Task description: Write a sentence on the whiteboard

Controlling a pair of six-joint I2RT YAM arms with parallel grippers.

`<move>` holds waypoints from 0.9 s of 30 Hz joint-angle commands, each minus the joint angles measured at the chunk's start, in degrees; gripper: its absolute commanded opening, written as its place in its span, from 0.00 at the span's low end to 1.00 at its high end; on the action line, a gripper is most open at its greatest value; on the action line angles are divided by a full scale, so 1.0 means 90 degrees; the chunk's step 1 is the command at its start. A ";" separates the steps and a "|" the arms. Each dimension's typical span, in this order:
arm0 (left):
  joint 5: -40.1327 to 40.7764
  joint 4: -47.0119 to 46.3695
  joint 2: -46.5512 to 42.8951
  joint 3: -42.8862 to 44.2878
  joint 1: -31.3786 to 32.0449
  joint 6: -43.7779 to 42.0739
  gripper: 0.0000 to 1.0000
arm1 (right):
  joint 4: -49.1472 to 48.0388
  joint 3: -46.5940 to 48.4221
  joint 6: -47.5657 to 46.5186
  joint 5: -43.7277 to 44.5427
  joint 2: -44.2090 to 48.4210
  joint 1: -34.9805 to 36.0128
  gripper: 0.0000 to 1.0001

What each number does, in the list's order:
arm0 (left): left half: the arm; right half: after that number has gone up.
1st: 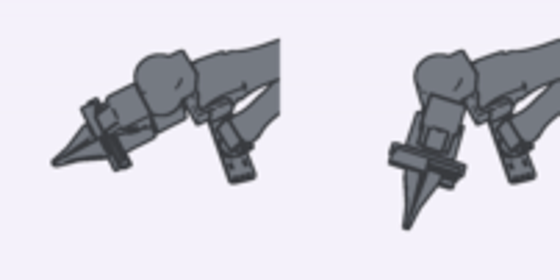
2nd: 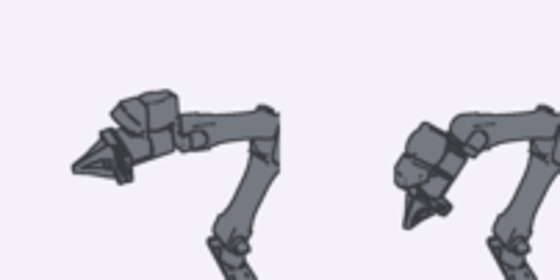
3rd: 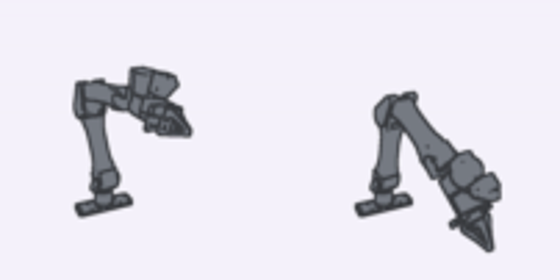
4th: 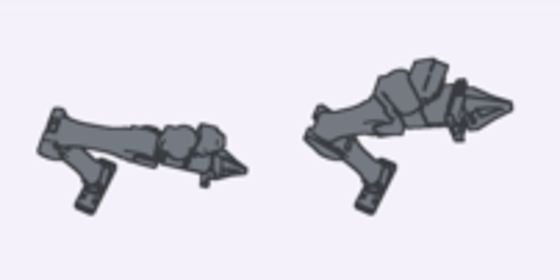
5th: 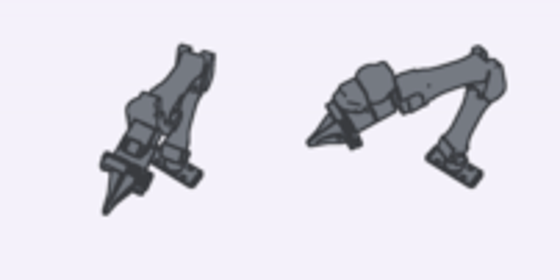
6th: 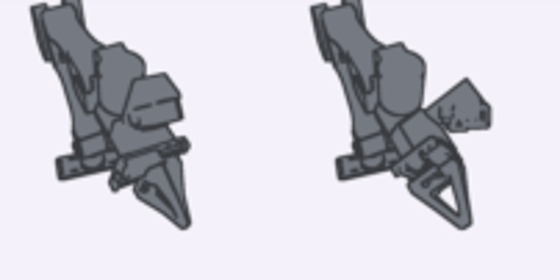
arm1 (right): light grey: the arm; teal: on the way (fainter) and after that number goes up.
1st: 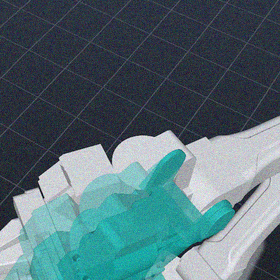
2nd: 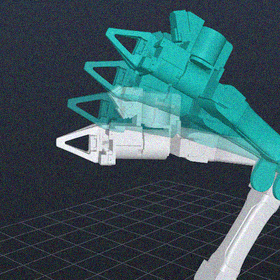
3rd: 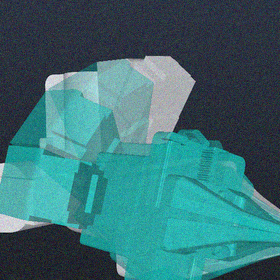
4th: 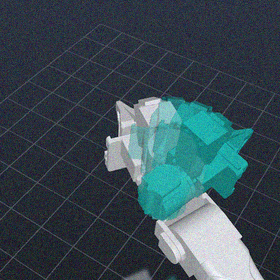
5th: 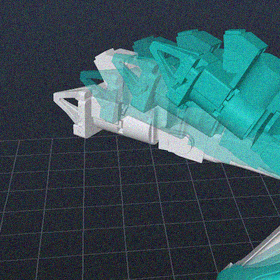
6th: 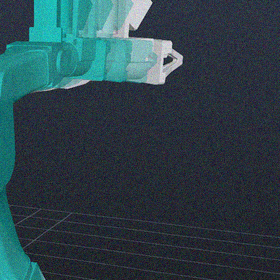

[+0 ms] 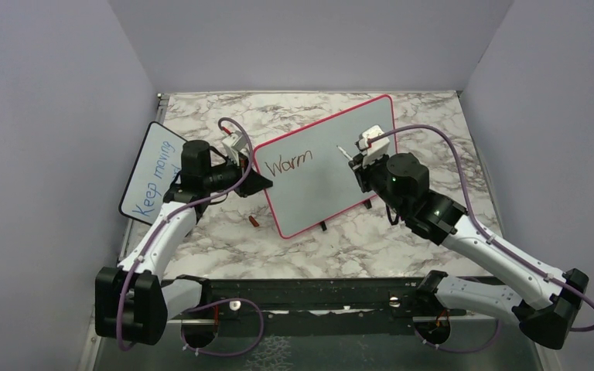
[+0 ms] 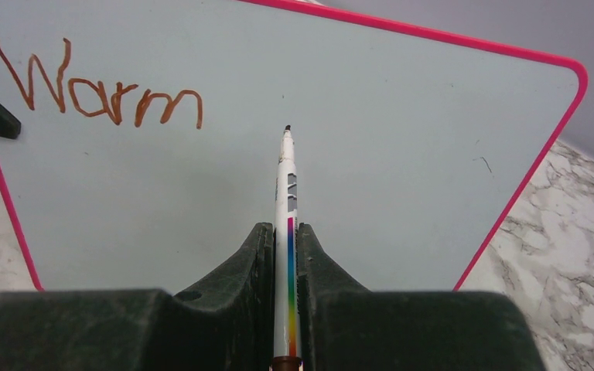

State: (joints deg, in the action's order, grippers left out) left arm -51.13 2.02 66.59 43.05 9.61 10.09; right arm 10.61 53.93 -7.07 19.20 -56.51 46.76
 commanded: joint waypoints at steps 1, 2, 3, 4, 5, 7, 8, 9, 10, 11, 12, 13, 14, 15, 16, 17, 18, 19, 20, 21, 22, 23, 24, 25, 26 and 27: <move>0.0559 0.0574 -0.0312 -0.0289 -0.0187 -0.0772 0.00 | 0.0172 0.0294 -0.0087 -0.0305 -0.0228 -0.0027 0.00; 0.0498 0.0593 -0.0331 -0.0326 -0.0188 -0.0785 0.00 | 0.0126 0.0312 -0.0114 -0.0323 -0.0277 -0.0021 0.01; 0.0447 0.0572 -0.0338 -0.0366 -0.0188 -0.0785 0.00 | 0.0099 0.0329 -0.0137 -0.0326 -0.0335 -0.0020 0.00; 0.0439 0.0555 -0.0350 -0.0386 -0.0188 -0.0785 0.00 | 0.0071 0.0342 -0.0167 -0.0332 -0.0383 -0.0021 0.00; 0.0462 0.0553 -0.0322 -0.0386 -0.0188 -0.0811 0.00 | 0.0033 0.0354 -0.0183 -0.0349 -0.0434 -0.0020 0.00; 0.0508 0.0652 -0.0227 -0.0295 -0.0202 -0.0920 0.00 | -0.0049 0.0368 -0.0250 -0.0348 -0.0535 -0.0021 0.01; 0.0494 0.0722 -0.0158 -0.0230 -0.0221 -0.0970 0.00 | -0.0082 0.0391 -0.0271 -0.0321 -0.0575 -0.0023 0.00; 0.0480 0.0748 -0.0115 -0.0199 -0.0234 -0.0982 0.00 | -0.0115 0.0410 -0.0286 -0.0271 -0.0602 -0.0020 0.00; 0.0461 0.0743 -0.0072 -0.0187 -0.0249 -0.0982 0.00 | -0.0188 0.0405 -0.0314 -0.0159 -0.0613 -0.0023 0.01; 0.0468 0.0754 -0.0039 -0.0179 -0.0277 -0.0968 0.00 | -0.0274 0.0392 -0.0347 -0.0081 -0.0618 -0.0020 0.01; 0.0516 0.0797 -0.0015 -0.0167 -0.0292 -0.0965 0.00 | -0.0330 0.0398 -0.0376 -0.0031 -0.0630 -0.0023 0.00; 0.0558 0.0843 0.0017 -0.0151 -0.0302 -0.0972 0.00 | -0.0384 0.0396 -0.0394 0.0008 -0.0639 -0.0020 0.01; 0.0615 0.0883 0.0037 -0.0138 -0.0330 -0.0981 0.00 | -0.0434 0.0396 -0.0404 0.0010 -0.0651 -0.0020 0.00; 0.0677 0.0920 0.0050 -0.0126 -0.0350 -0.0979 0.00 | -0.0495 0.0393 -0.0417 0.0006 -0.0662 -0.0024 0.00; 0.0735 0.0947 0.0060 -0.0116 -0.0371 -0.0975 0.00 | -0.0554 0.0383 -0.0424 -0.0002 -0.0688 -0.0025 0.00; 0.0769 0.0968 0.0067 -0.0115 -0.0394 -0.0984 0.00 | -0.0608 0.0383 -0.0437 0.0006 -0.0705 -0.0021 0.00; 0.0799 0.0991 0.0071 -0.0107 -0.0400 -0.0984 0.00 | -0.0651 0.0383 -0.0444 0.0014 -0.0733 -0.0021 0.00; 0.0829 0.1002 0.0079 -0.0105 -0.0410 -0.0993 0.00 | -0.0688 0.0398 -0.0445 0.0006 -0.0757 -0.0020 0.01; 0.0862 0.1025 0.0083 -0.0100 -0.0421 -0.1001 0.00 | -0.0727 0.0407 -0.0461 0.0025 -0.0774 -0.0025 0.01; 0.0889 0.1037 0.0089 -0.0095 -0.0423 -0.1024 0.00 | -0.0750 0.0414 -0.0485 0.0038 -0.0801 -0.0021 0.00; 0.0888 0.1044 0.0108 -0.0086 -0.0424 -0.1039 0.00 | -0.0774 0.0428 -0.0518 0.0069 -0.0838 -0.0025 0.01; 0.0878 0.1045 0.0116 -0.0081 -0.0427 -0.1042 0.00 | -0.0751 0.0466 -0.0543 0.0097 -0.0895 -0.0023 0.00; 0.0869 0.1045 0.0140 -0.0069 -0.0432 -0.1050 0.00 | -0.0728 0.0492 -0.0558 0.0102 -0.0928 -0.0028 0.00; 0.0865 0.1052 0.0153 -0.0067 -0.0432 -0.1059 0.00 | -0.0730 0.0508 -0.0575 0.0103 -0.0954 -0.0026 0.00; 0.0858 0.1063 0.0160 -0.0055 -0.0428 -0.1062 0.00 | -0.0736 0.0518 -0.0581 0.0096 -0.0970 -0.0023 0.01; 0.0845 0.1067 0.0178 -0.0051 -0.0432 -0.1069 0.00 | -0.0744 0.0521 -0.0589 0.0104 -0.0981 -0.0020 0.01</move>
State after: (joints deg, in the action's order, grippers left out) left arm -52.05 6.79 66.52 42.74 6.70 7.77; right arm 6.44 56.38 -11.14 18.61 -64.58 46.76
